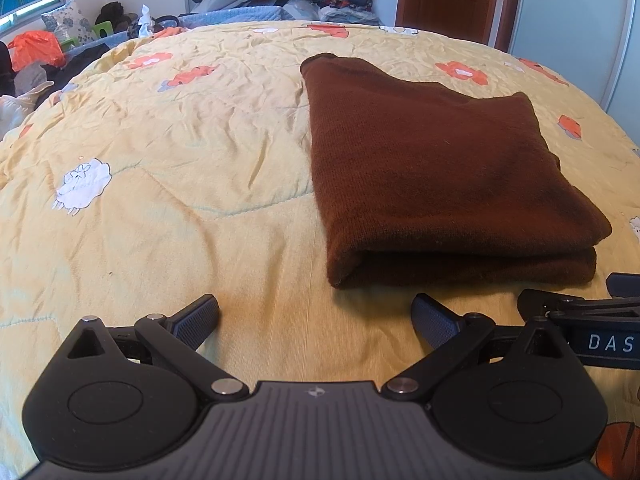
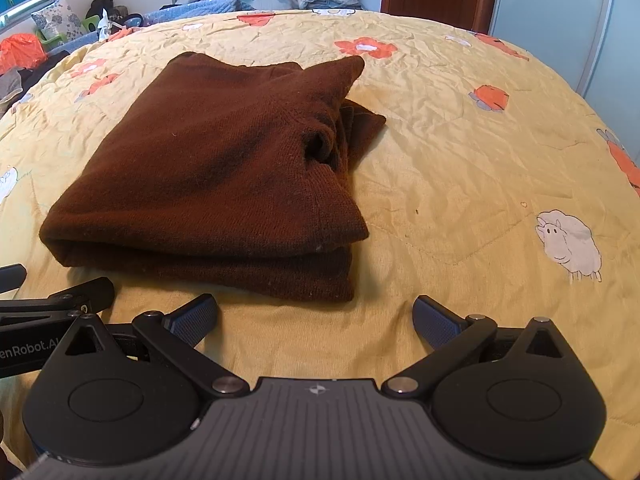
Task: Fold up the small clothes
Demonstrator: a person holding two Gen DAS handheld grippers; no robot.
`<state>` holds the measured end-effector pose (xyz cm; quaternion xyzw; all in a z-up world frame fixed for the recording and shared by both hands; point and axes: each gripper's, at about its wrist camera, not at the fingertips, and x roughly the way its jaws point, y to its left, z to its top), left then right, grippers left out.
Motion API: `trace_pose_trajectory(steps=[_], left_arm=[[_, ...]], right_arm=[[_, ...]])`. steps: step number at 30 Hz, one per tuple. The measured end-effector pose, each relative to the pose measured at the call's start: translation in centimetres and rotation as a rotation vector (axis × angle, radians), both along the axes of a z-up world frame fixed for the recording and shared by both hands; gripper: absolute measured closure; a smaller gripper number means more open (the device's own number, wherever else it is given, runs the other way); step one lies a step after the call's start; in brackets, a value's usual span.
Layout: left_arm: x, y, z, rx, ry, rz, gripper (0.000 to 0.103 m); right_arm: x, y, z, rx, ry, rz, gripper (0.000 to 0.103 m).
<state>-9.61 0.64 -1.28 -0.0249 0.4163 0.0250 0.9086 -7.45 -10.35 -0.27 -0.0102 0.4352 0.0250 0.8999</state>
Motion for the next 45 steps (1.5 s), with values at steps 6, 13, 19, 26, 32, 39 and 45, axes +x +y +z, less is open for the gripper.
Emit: trace_pose_trajectory(steps=[6,13,19,26,32,39,45], left_arm=[[-0.4,0.4,0.8,-0.037,0.022,0.008,0.000],[-1.0,0.2,2.0,-0.034,-0.007,0.007,0.000],[-0.9,0.2,2.2,-0.034,-0.008,0.010,0.000],[-0.8,0.2,2.2,-0.033,0.001,0.014,0.000],[-0.7,0.3,2.1,-0.036,0.005,0.014,0.000],[-0.6,0.3,2.0,-0.037,0.008,0.016,0.000],[-1.2,0.2,2.2,-0.029,-0.051,0.017,0.003]], right_arm=[[-0.3,-0.2,0.7,0.016,0.005,-0.011,0.000],[-1.3,-0.1,2.5,-0.003,-0.055,0.001,0.000],[-1.3,-0.3,2.7,0.027,-0.040,0.000,0.000],[-1.5,-0.1,2.6,0.031,-0.034,0.007,0.000],[-1.5,0.0,2.5,0.035,-0.027,0.010,0.000],[-1.5,0.2,2.5,0.033,-0.024,0.012,0.000],[-1.4,0.0,2.5,0.049,-0.020,0.014,0.000]])
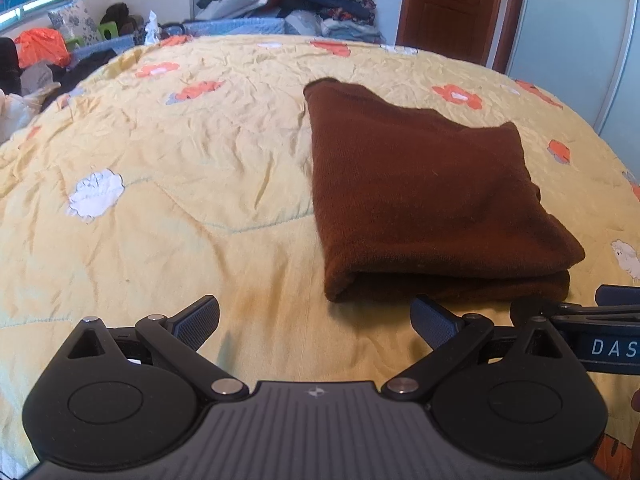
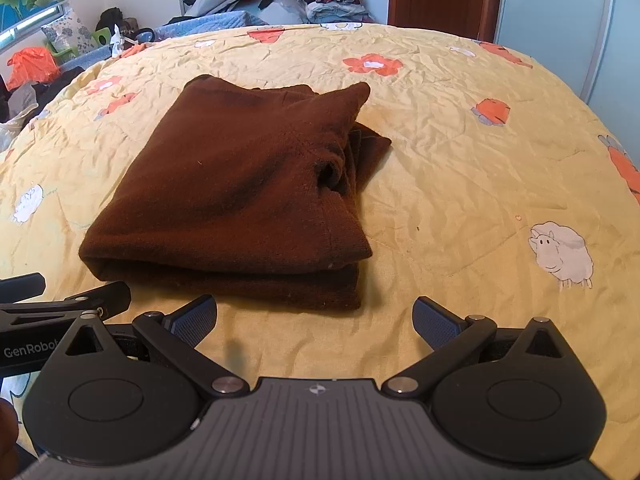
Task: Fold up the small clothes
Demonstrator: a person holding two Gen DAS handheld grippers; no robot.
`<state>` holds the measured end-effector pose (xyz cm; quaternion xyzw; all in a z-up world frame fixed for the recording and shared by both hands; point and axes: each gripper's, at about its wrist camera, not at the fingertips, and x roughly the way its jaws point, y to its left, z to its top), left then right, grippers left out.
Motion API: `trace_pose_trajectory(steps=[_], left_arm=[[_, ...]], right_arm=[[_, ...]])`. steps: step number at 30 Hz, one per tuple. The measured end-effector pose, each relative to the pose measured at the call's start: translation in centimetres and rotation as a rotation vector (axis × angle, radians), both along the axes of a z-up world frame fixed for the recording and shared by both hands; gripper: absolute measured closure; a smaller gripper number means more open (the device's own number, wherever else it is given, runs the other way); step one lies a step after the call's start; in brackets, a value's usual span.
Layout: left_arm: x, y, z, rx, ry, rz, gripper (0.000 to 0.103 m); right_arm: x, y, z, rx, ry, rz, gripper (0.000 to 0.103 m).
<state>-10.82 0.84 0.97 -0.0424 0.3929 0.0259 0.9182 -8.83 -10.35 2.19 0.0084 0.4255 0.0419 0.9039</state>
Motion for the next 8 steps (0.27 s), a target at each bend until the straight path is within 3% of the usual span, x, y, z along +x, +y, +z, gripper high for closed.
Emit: trace_pose_trajectory(steps=[4,6,8], left_arm=[[0.2,0.1,0.1,-0.011,0.006,-0.010,0.005],[0.3,0.8,0.2,-0.055,0.016,-0.032,0.004],[0.1,1.6,0.9,-0.045,-0.018,-0.050,0.000]], right_arm=[[0.2,0.1,-0.2,-0.001,0.003,0.001,0.000],[0.4,-0.1,-0.3,0.010,0.015,-0.001,0.000],[0.7,-0.7,-0.3,0.020,0.027,0.015,0.000]])
